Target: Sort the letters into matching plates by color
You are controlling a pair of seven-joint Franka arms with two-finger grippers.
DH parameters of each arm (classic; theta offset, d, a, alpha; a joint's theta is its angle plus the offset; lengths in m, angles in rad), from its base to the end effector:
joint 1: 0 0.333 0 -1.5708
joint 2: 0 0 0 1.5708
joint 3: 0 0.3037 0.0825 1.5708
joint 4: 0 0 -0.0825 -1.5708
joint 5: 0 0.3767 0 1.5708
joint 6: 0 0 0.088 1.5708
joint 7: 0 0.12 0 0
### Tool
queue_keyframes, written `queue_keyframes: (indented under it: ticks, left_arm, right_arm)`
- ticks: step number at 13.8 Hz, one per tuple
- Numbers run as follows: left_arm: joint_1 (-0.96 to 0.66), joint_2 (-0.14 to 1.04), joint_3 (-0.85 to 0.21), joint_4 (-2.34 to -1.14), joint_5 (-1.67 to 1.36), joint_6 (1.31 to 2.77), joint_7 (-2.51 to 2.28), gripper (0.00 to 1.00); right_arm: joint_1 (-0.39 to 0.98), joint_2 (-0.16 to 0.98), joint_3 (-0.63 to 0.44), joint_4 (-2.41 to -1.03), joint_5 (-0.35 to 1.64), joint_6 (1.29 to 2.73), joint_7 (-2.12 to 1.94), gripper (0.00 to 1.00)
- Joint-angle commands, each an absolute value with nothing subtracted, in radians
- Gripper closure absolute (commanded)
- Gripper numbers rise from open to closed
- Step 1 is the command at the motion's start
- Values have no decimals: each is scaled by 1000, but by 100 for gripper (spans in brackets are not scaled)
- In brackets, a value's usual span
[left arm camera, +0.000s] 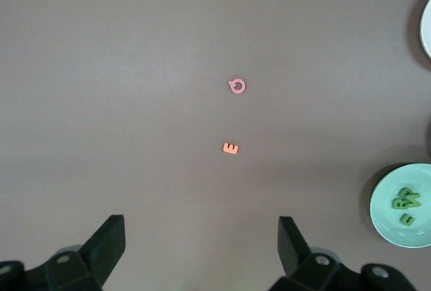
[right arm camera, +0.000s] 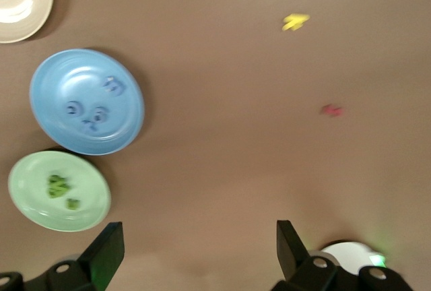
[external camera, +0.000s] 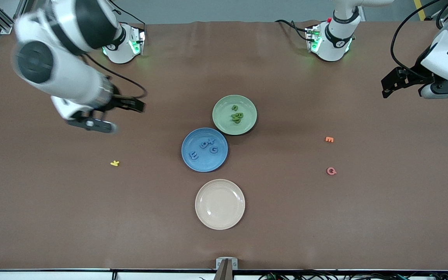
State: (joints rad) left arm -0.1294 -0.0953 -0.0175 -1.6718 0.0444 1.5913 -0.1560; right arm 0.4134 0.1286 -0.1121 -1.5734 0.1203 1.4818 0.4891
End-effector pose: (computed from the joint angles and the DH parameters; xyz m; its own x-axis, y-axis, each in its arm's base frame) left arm 0.5153 -0.0714 0.6050 0.9997 0.0081 0.0217 0.0090 -0.9990 -0.0432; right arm 0.5337 0.1852 0.5209 0.9527 -0.1854 -0.2409 -0.1887 -0.9820 0.0096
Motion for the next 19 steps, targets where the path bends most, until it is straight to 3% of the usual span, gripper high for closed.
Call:
queue_keyframes:
  ticks: [1, 7, 10, 19]
  left_arm:
    - [-117, -51, -15, -1576, 48, 1513, -149, 0]
    - [-64, -52, -15, -1571, 49, 1499, -152, 0]
    - [-52, -58, -15, -1577, 48, 1470, -152, 0]
    - [-31, -58, -17, -1569, 48, 1466, -118, 0]
  right_arm:
    - [274, 54, -91, -1615, 94, 1465, 265, 0]
    - [71, 49, -92, -1542, 35, 1474, -118, 0]
    - [58, 54, -92, -1461, 34, 1473, -120, 0]
    - [46, 55, -89, -1427, -3, 1479, -121, 0]
